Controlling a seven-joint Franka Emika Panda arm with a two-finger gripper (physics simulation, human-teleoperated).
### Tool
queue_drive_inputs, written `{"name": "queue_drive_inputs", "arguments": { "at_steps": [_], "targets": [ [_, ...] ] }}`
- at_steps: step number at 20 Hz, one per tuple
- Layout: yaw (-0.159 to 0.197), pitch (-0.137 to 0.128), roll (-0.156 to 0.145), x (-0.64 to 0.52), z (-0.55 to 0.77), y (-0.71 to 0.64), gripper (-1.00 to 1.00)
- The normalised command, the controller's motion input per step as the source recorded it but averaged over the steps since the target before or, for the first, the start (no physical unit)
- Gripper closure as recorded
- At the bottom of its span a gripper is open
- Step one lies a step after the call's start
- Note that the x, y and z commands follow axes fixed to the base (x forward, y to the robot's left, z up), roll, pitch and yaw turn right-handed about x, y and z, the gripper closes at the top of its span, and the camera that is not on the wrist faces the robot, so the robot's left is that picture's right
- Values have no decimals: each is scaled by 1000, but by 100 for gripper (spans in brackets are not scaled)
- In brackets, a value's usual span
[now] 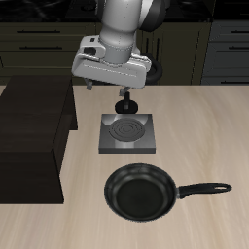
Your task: Place the frypan on the flat stove
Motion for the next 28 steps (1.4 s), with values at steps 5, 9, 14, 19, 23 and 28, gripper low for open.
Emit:
{"name": "queue_drive_inputs", "arguments": {
  "at_steps": [5,9,14,19,23,28],
  "targets": [
    [-14,-10,29,198,-20,5,-100],
    [-10,-3,14,135,-20,23,-100],
    [-5,-1,20,136,17,39,-100],
    [-9,5,-5,258,-17,-7,-100],
    [5,-14,-4,202,42,18,-100],
    [3,-12,26,152,69,110,-100]
  ]
}}
